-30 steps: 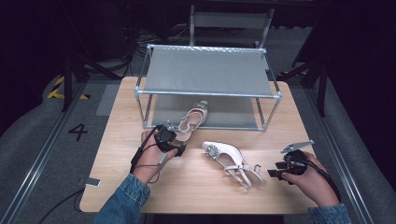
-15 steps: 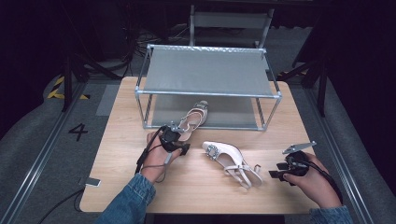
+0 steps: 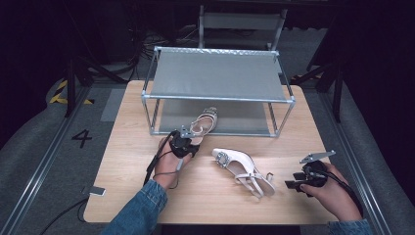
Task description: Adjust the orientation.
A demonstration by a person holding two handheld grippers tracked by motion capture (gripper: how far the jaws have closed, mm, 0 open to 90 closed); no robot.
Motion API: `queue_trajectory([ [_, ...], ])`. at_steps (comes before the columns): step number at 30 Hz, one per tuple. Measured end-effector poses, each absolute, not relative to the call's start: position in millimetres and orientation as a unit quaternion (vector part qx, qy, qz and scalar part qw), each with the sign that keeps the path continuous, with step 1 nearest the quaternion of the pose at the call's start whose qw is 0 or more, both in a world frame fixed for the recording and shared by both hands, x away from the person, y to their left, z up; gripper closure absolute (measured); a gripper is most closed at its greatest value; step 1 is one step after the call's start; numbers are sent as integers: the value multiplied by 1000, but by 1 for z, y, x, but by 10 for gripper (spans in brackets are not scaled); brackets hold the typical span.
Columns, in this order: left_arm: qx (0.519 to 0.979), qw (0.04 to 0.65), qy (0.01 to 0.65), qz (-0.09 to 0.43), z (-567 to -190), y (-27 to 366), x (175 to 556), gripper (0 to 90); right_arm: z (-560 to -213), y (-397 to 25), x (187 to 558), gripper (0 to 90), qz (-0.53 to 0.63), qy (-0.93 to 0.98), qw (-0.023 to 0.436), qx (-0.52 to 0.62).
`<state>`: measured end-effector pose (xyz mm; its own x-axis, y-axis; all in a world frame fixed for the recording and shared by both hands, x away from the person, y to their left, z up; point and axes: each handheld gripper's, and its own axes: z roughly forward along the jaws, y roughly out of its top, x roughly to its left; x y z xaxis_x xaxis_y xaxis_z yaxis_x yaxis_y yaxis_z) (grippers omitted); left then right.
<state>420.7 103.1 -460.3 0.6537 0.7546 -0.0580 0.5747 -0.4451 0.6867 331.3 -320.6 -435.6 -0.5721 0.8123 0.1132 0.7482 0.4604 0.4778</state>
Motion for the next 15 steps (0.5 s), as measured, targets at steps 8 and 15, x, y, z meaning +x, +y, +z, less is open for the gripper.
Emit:
queue_trajectory([
  [8,838,349,399,127,-453,95,420,765,-437,-324,328,495,242,851,65,462],
  [15,839,364,389,109,-445,86,424,767,-440,-323,327,496,238,851,62,463],
])
